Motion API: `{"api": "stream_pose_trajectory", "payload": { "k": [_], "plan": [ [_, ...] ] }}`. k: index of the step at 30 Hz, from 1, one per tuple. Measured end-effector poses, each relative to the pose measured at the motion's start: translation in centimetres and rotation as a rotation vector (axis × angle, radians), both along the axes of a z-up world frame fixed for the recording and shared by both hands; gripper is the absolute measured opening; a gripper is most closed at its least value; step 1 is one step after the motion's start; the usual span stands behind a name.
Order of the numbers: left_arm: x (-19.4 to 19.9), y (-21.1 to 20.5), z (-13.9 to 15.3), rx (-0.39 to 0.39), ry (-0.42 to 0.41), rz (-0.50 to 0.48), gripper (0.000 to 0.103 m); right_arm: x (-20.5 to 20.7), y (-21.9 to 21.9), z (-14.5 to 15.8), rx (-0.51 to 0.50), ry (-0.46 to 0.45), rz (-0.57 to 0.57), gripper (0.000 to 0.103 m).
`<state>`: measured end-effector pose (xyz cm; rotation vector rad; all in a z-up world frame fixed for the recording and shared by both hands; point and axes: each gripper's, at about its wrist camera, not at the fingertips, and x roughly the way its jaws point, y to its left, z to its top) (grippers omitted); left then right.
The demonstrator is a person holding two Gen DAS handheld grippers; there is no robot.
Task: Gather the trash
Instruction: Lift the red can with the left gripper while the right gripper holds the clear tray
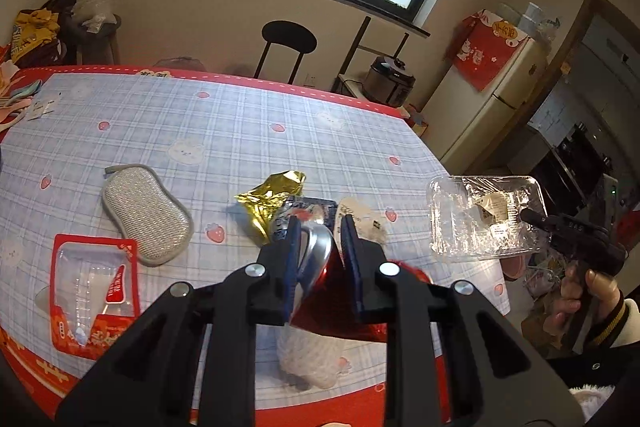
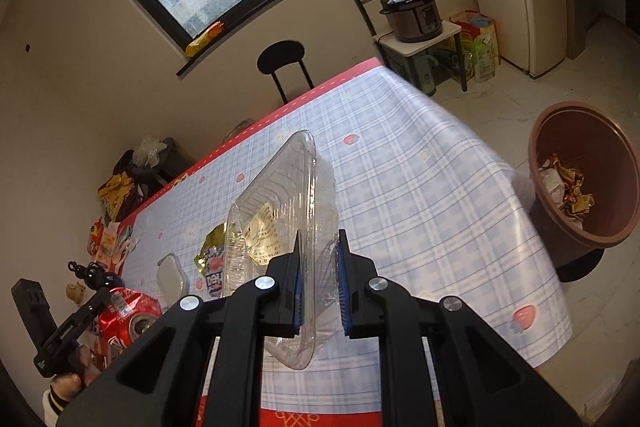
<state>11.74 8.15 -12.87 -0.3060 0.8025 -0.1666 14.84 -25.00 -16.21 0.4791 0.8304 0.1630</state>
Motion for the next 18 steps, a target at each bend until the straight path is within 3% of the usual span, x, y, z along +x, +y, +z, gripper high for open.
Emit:
{"api": "stream_pose_trajectory", "payload": {
  "k": [2, 3, 10, 15, 16, 18],
  "plan": [
    [0.8, -2.0, 0.1, 0.012, -0.005, -0.022, 0.017, -0.1, -3.3, -0.1, 0.001, -0.005, -0.048, 0.015],
    [1.3, -2.8, 0.0, 0.013, -0.002, -0.028, 0.003, -0.2, -4.8, -0.3, 0.004, -0.002, -0.074, 0.015],
    [3.4, -6.8, -2.1, 0.003, 0.046, -0.024, 0.004, -0.5, -12.9, -1.3, -0.008, 0.014, -0.189, 0.015],
    [3.7, -7.5, -2.9, 0.014, 0.076, -0.011, 0.005, -0.8, -14.5, -2.2, 0.008, 0.021, -0.198, 0.015],
    [3.6, -7.4, -3.1, 0.016, 0.083, -0.008, 0.007, -0.8, -14.6, -2.6, 0.015, 0.028, -0.194, 0.015],
    [3.1, -7.0, -3.5, -0.015, 0.093, -0.012, 0.034, -0.8, -14.4, -3.3, 0.027, 0.041, -0.182, 0.015]
  ]
}}
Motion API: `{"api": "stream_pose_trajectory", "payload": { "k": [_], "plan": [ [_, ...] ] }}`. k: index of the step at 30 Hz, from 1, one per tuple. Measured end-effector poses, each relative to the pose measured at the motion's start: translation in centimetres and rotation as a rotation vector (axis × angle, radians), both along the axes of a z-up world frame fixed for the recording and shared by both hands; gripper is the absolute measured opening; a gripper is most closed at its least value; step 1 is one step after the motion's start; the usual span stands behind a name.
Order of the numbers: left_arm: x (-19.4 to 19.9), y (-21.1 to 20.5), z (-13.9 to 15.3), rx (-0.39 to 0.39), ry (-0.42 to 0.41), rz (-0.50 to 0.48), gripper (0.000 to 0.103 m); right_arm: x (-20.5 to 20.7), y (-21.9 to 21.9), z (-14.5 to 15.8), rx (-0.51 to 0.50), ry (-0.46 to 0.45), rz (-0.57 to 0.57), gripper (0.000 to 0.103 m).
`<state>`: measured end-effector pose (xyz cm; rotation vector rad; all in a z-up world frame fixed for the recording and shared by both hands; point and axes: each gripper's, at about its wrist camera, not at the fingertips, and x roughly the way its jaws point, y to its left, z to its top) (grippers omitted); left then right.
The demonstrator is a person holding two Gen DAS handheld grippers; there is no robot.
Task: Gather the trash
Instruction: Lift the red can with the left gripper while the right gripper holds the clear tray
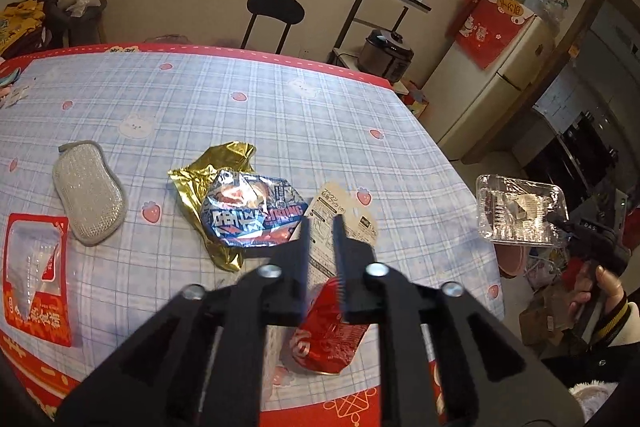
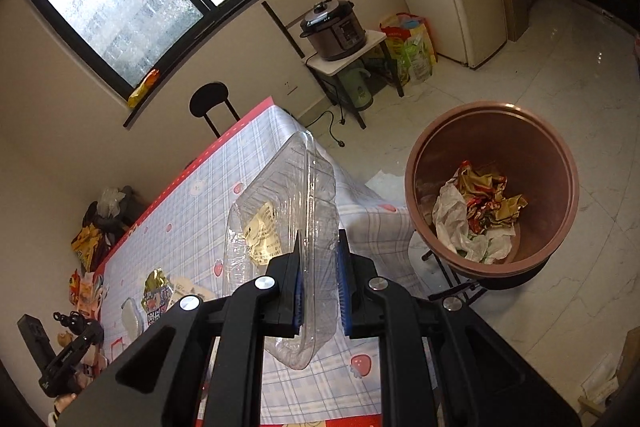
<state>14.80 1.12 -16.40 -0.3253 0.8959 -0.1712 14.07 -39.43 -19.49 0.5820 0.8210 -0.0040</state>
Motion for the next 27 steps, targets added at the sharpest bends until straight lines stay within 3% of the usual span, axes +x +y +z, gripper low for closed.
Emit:
{"api": "stream_pose_trajectory", "payload": {
  "k": [2, 8, 11, 15, 22, 27],
  "plan": [
    [-0.8, -0.2, -0.6, -0.025, 0.016, -0.033, 0.045, 0.2, 0.3, -0.4, 0.008, 0.006, 0.014, 0.015],
    [-2.2, -2.1, -5.5, -0.014, 0.156, -0.142, 0.045, 0.9, 2.0, -1.2, 0.026, 0.023, 0.083, 0.015],
    [-2.3, -2.9, -7.9, -0.013, 0.218, -0.160, 0.055, 0.9, 3.4, -1.1, 0.031, 0.026, 0.118, 0.015],
    [-3.0, -3.6, -9.6, -0.007, 0.271, -0.158, 0.055, 0.5, 4.8, -1.1, 0.033, 0.030, 0.148, 0.015],
    [-2.9, -3.2, -12.1, -0.069, 0.336, -0.079, 0.052, -0.3, 5.9, -1.4, 0.020, 0.063, 0.144, 0.015],
    [-2.0, -4.8, -13.3, -0.027, 0.366, -0.074, 0.047, -0.6, 6.3, -0.8, -0.002, 0.053, 0.151, 0.015]
  ]
}}
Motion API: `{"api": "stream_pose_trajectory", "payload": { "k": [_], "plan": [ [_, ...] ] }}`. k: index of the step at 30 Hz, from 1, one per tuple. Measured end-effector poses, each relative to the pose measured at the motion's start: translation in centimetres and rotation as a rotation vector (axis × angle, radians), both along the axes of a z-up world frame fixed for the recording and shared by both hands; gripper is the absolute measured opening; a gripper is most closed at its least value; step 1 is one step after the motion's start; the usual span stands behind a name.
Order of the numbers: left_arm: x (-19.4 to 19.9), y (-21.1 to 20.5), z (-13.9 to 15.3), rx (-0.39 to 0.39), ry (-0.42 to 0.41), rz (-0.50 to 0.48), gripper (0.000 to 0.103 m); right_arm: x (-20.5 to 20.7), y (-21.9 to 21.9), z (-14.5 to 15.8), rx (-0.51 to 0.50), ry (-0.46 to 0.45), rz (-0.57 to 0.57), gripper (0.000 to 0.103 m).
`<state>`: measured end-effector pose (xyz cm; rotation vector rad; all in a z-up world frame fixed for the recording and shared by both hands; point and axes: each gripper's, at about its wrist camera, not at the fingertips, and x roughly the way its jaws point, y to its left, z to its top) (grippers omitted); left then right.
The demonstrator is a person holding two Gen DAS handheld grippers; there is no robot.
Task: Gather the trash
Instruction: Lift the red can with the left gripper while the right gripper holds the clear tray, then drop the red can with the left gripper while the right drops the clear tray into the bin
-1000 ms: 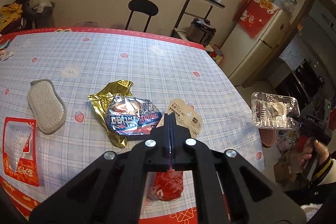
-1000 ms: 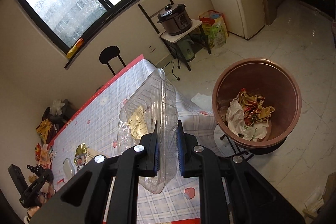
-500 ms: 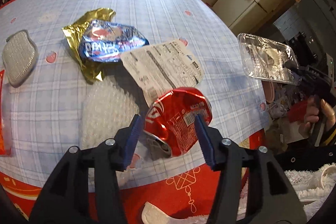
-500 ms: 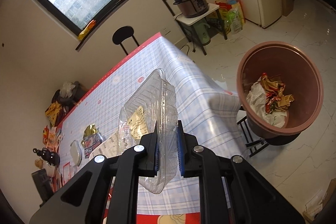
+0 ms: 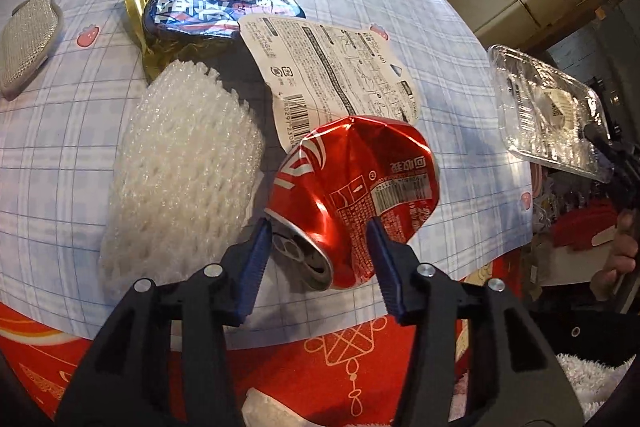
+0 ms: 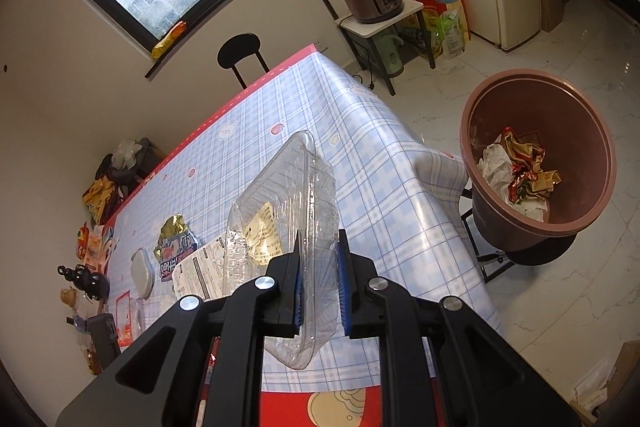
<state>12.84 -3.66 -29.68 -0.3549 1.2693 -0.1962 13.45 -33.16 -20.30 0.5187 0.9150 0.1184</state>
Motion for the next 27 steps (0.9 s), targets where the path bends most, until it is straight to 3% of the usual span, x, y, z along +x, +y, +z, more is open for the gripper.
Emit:
{"api": "stream_pose_trajectory", "payload": {
  "k": [4, 7, 8, 17, 21, 27],
  "plan": [
    [0.0, 0.3, -0.5, -0.007, 0.015, 0.034, 0.042, -0.4, -0.4, 0.4, -0.003, -0.008, -0.006, 0.015],
    [-0.2, 0.4, 0.8, -0.002, -0.022, 0.025, 0.041, -0.7, -1.3, 0.4, 0.003, -0.011, -0.023, 0.015],
    [-0.3, 0.4, 1.6, -0.006, -0.043, 0.017, 0.032, -0.8, -1.7, 0.4, 0.005, -0.013, -0.030, 0.015],
    [1.4, -0.6, 8.8, -0.003, -0.210, -0.006, 0.034, -0.8, -5.3, 0.3, 0.018, -0.032, -0.087, 0.015],
    [3.0, -2.0, 11.0, -0.015, -0.284, -0.017, 0.034, -0.4, -8.3, 1.0, -0.021, -0.052, -0.139, 0.015],
    [6.4, -6.0, 14.0, -0.012, -0.355, -0.070, 0.034, 0.9, -16.0, 2.5, -0.191, -0.067, -0.276, 0.015]
  ]
}}
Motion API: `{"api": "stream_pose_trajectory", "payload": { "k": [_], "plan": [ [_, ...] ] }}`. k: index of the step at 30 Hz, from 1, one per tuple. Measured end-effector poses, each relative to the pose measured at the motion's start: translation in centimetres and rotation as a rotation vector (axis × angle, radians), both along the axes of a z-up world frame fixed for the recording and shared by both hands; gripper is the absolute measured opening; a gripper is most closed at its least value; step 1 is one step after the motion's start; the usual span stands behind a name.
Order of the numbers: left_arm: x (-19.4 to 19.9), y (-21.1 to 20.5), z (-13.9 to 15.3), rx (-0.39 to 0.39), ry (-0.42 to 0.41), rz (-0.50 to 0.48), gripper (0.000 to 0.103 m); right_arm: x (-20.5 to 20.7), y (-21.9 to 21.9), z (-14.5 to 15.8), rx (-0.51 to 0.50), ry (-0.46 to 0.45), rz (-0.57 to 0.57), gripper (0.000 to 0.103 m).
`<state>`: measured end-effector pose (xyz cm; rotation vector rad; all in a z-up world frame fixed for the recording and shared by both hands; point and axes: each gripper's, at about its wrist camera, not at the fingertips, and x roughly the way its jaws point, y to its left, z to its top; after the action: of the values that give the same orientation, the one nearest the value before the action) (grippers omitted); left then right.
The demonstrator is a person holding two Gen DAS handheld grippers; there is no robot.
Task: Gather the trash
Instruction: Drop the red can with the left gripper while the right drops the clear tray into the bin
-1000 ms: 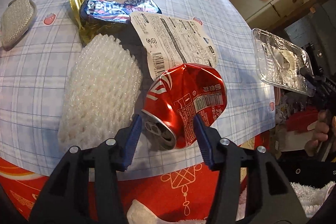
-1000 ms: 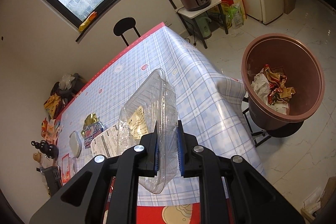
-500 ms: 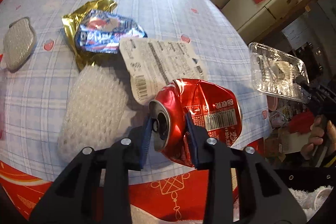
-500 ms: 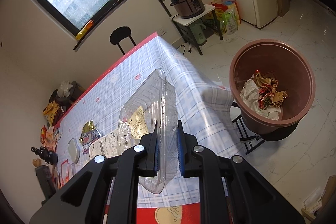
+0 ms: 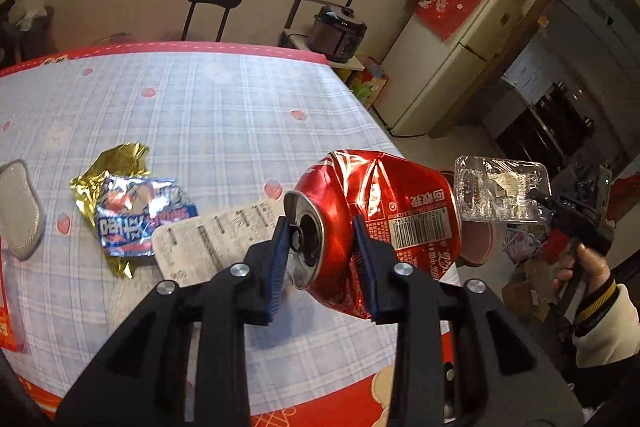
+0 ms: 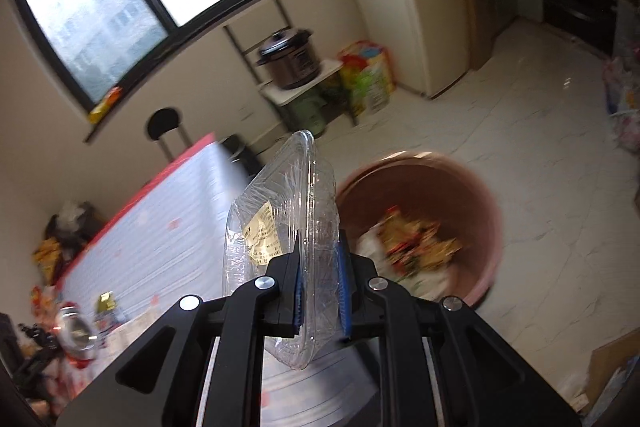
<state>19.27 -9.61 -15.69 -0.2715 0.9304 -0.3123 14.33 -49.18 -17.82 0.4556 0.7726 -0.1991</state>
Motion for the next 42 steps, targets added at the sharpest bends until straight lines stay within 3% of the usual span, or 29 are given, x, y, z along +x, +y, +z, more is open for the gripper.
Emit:
{"api": "stream_pose_trajectory", "payload": {
  "k": [4, 10, 12, 16, 18, 20, 26, 34, 35, 37, 38, 40, 42],
  "plan": [
    [1.7, -3.2, 1.1, 0.008, -0.028, -0.052, 0.034, 1.8, -3.5, -0.1, -0.162, 0.067, -0.068, 0.015],
    [3.9, -8.3, 1.5, 0.025, -0.042, -0.148, 0.034, 3.1, -6.7, -1.4, -0.186, 0.116, -0.119, 0.023],
    [4.6, -10.1, 1.6, 0.028, -0.047, -0.184, 0.034, 2.8, -7.2, -1.2, -0.180, 0.100, -0.125, 0.048],
    [5.5, -13.5, 1.8, 0.027, -0.058, -0.248, 0.034, 1.3, -7.5, 0.3, -0.175, 0.044, -0.098, 0.072],
    [6.1, -15.1, 1.7, 0.024, -0.063, -0.280, 0.034, 0.0, -7.6, 1.4, -0.172, 0.016, -0.095, 0.091],
    [6.4, -16.8, 1.6, 0.021, -0.066, -0.310, 0.034, -1.3, -7.4, 2.4, -0.182, -0.004, -0.099, 0.098],
    [8.1, -23.3, 0.0, 0.023, -0.056, -0.406, 0.034, -4.7, -7.4, 4.3, -0.178, -0.037, -0.139, 0.098],
    [11.2, -33.2, -2.6, 0.030, -0.051, -0.504, 0.035, -9.7, -8.9, 4.1, -0.123, -0.022, -0.199, 0.098],
    [11.5, -34.6, -2.5, 0.015, -0.068, -0.522, 0.036, -10.2, -9.1, 4.0, -0.124, -0.017, -0.208, 0.098],
    [12.1, -36.3, -2.1, -0.005, -0.104, -0.514, 0.065, -11.1, -9.5, 3.7, -0.119, -0.006, -0.229, 0.098],
    [12.2, -36.6, -1.7, -0.021, -0.122, -0.496, 0.087, -11.5, -9.7, 3.6, -0.114, -0.003, -0.238, 0.098],
    [12.4, -36.2, -0.7, -0.083, -0.152, -0.477, 0.089, -12.1, -9.8, 3.5, -0.109, -0.008, -0.247, 0.098],
    [12.5, -35.4, 0.1, -0.079, -0.155, -0.467, 0.097, -12.3, -9.7, 3.3, -0.109, -0.016, -0.248, 0.098]
  ]
}}
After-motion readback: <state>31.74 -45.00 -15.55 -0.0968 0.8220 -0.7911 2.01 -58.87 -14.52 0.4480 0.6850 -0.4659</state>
